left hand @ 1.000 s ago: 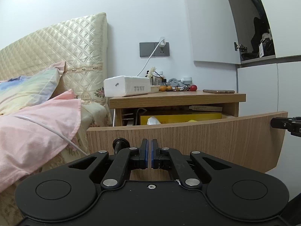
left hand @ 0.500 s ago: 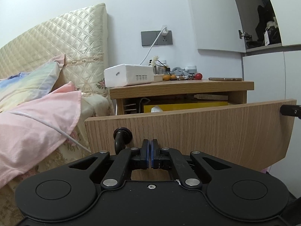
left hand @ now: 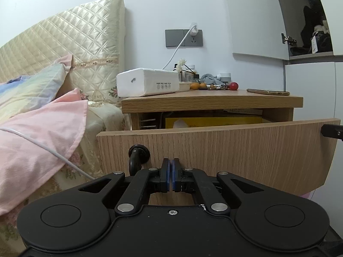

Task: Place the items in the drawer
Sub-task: 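Push the drawer front shut with the closed left tool fingers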

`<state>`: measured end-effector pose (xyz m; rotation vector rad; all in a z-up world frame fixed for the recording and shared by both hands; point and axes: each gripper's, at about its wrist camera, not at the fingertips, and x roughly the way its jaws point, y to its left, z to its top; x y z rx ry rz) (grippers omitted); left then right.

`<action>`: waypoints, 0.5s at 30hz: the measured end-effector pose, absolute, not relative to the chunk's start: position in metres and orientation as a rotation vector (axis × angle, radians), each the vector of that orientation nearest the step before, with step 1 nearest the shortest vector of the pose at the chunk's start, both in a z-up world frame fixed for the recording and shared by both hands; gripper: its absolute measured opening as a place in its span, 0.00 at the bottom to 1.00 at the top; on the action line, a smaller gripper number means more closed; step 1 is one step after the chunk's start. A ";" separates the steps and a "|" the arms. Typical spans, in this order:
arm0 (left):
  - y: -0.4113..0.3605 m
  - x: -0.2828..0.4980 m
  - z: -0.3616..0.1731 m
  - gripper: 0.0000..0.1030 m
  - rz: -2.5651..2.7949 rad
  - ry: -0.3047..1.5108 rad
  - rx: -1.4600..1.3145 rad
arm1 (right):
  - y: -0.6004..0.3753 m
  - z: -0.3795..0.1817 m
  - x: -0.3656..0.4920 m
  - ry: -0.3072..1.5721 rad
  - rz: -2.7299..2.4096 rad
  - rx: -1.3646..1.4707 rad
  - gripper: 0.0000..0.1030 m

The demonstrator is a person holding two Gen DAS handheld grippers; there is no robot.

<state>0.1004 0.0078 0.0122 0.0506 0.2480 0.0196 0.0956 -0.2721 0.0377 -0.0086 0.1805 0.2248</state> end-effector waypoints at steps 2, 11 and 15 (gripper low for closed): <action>0.008 0.106 0.013 0.01 0.022 0.251 0.053 | -0.272 0.037 0.101 0.181 0.225 -0.005 0.07; 0.006 0.133 0.012 0.01 0.035 0.248 0.071 | -0.269 0.034 0.124 0.173 0.216 -0.004 0.07; 0.003 0.143 0.009 0.01 0.041 0.231 0.090 | -0.267 0.032 0.134 0.162 0.206 -0.015 0.07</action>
